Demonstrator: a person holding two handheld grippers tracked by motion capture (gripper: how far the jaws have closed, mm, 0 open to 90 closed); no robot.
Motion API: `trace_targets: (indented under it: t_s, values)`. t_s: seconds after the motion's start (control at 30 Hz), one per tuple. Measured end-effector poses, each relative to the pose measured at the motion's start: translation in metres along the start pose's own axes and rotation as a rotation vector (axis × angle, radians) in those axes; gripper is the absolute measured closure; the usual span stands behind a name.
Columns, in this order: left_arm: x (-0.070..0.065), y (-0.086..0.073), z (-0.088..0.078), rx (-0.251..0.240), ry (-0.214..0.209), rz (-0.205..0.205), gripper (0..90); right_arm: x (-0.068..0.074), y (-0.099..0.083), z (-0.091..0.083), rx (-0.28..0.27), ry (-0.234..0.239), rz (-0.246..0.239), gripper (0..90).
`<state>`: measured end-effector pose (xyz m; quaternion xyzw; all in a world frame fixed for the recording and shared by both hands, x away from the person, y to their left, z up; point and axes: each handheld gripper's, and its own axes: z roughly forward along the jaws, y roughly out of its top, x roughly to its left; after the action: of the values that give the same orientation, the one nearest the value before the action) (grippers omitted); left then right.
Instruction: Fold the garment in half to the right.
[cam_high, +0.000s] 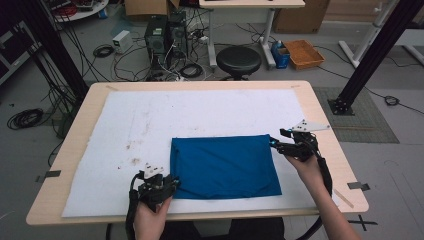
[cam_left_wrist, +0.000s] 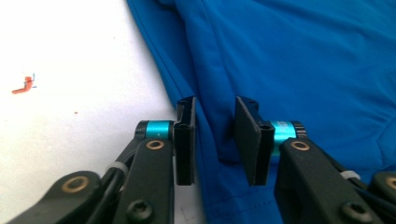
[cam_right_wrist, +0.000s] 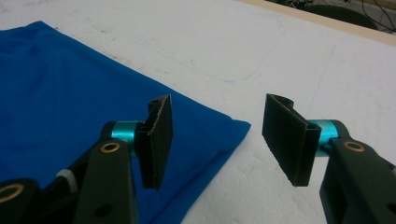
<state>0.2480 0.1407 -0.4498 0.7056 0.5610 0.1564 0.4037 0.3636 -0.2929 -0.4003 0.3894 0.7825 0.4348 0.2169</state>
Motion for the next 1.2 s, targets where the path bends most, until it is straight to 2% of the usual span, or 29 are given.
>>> trace_targets:
  t_s: [0.2,0.37,0.63,0.93,1.0,1.2]
  values:
    - [-0.002,0.0,0.001,0.001,-0.005,0.019,77.7,0.012,0.007,0.004,-0.015,0.033,-0.016,43.4]
    - [0.0,0.001,0.001,0.0,-0.014,0.003,79.2,0.019,0.016,0.008,-0.02,0.062,-0.018,43.4]
    - [0.0,0.002,0.002,-0.003,-0.022,0.005,82.9,0.034,0.041,0.026,-0.034,0.108,-0.025,43.6]
    - [0.003,0.002,0.002,0.002,-0.031,0.007,83.9,0.071,0.081,0.072,-0.009,0.194,-0.059,45.3]
    - [0.003,0.003,0.003,-0.001,-0.036,-0.002,84.0,0.081,0.09,0.084,0.008,0.214,-0.064,45.7]
    - [0.004,0.003,0.003,-0.001,-0.041,0.0,84.1,0.104,0.105,0.113,0.043,0.251,-0.096,46.1]
